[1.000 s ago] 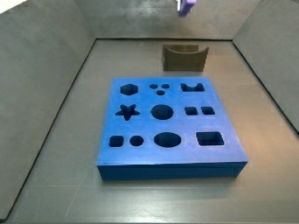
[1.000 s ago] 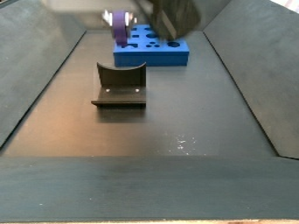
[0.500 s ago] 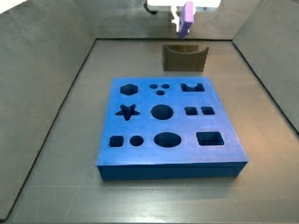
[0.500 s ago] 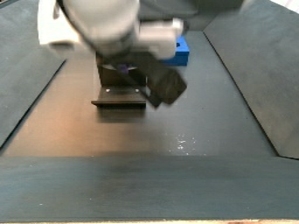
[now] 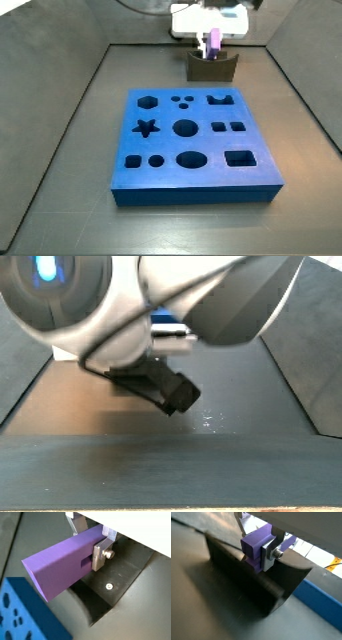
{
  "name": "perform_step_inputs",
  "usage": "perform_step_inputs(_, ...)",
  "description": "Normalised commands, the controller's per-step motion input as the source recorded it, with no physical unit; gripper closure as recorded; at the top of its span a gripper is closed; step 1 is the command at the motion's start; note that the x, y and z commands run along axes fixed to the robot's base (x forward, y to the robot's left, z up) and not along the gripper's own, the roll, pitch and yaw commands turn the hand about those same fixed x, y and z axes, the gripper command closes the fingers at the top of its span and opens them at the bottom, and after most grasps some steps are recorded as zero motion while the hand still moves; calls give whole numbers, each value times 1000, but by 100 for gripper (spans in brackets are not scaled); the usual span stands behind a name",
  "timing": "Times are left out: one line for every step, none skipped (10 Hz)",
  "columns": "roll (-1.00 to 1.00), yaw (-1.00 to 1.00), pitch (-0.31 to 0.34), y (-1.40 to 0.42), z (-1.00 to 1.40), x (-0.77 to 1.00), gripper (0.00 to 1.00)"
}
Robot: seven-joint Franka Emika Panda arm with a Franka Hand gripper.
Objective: Pick up the double-square object. Move up. Place the double-square object on the fixture. Regrasp the double-square object. Move to above the board. Insert the double-square object.
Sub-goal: Place the double-square object on the fixture, then regrasp the double-square object.
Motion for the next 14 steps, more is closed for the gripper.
perform_step_inputs(0,0,0,0,0,0,0)
perform_step_inputs(2,-2,18,0,1000,0,0)
perform_step_inputs(4,-1,21,1,1000,-2,0)
perform_step_inputs(17,5,34,2,1000,-20,0)
perform_step_inputs(33,4,39,-2,1000,-25,0)
perform_step_inputs(40,2,47,-4,1000,-29,0)
perform_step_inputs(49,-3,64,1,938,-39,0)
perform_step_inputs(50,-6,72,2,832,-39,0)
perform_step_inputs(44,-20,80,3,561,-30,0)
perform_step_inputs(43,-26,76,5,448,-27,0)
perform_step_inputs(40,-35,73,4,219,-27,0)
perform_step_inputs(1000,12,52,-1000,885,-88,0)
perform_step_inputs(1000,12,48,-1000,853,-85,0)
perform_step_inputs(1000,12,41,-1000,848,-99,0)
